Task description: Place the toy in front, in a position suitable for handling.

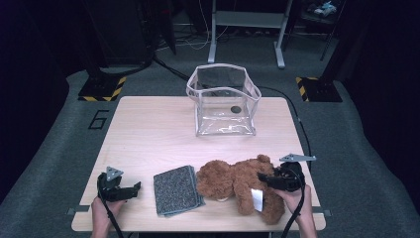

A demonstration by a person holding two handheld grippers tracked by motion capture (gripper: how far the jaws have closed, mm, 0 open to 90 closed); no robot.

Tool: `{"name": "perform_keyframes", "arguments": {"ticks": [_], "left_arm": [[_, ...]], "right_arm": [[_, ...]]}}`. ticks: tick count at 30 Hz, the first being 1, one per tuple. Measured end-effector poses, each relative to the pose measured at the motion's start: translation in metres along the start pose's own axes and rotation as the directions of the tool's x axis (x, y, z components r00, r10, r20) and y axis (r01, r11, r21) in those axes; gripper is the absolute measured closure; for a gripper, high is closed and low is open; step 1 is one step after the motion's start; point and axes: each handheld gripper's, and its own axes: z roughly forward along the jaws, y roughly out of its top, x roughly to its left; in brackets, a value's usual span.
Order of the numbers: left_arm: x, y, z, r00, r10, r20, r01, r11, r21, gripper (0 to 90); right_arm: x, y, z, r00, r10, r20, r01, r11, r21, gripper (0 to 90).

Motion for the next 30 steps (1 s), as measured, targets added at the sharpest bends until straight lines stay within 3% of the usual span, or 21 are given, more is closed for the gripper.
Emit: {"name": "perform_keyframes", "arguments": {"ticks": [5,7,11,13,14,19,23,25,27,30], "left_arm": [[0.000,0.008,-0.016,0.9967,-0.043,0.069,0.046,0.9977,-0.050,6.8],[-0.008,0.017,-0.025,0.9927,-0.032,0.116,0.041,0.9965,-0.073,7.0],[-0.030,0.029,-0.029,0.9846,0.022,0.173,-0.010,0.9977,-0.067,7.3],[-0.044,0.036,-0.026,0.9771,0.057,0.205,-0.047,0.9976,-0.051,7.7],[-0.053,0.039,-0.024,0.9701,0.090,0.225,-0.083,0.9958,-0.040,8.1],[-0.090,0.044,-0.012,0.9436,0.167,0.286,-0.168,0.9856,-0.021,9.1],[-0.114,0.041,0.001,0.9222,0.247,0.297,-0.266,0.9635,0.026,11.0],[-0.121,0.038,0.008,0.9257,0.243,0.290,-0.265,0.9633,0.041,14.4],[-0.121,0.035,0.013,0.9269,0.250,0.279,-0.278,0.9583,0.064,18.1],[-0.118,0.032,0.015,0.9256,0.252,0.283,-0.281,0.9576,0.065,21.5]], "right_arm": [[-0.003,0.001,0.000,0.9998,0.011,-0.017,-0.011,1.000,0.005,43.7],[-0.003,0.001,0.000,0.9999,0.011,-0.012,-0.010,1.000,0.007,43.2],[-0.002,0.001,-0.001,1.0000,0.007,0.003,-0.007,1.000,0.009,41.2],[-0.002,0.000,-0.001,0.9999,0.014,0.003,-0.014,1.000,0.007,40.8],[-0.001,0.000,-0.001,0.9999,0.016,0.002,-0.016,1.000,0.006,40.8],[0.000,0.000,0.000,0.9999,0.008,0.011,-0.008,1.000,0.006,40.6],[0.000,0.000,0.000,0.9999,0.009,0.011,-0.009,1.000,0.010,40.8],[0.000,0.001,0.000,0.9999,0.006,0.010,-0.006,1.000,0.013,40.8],[0.000,0.001,0.000,1.0000,0.004,0.009,-0.004,1.000,0.016,41.0],[0.001,0.001,0.001,0.9999,0.002,0.010,-0.002,1.000,0.022,41.0]]}}
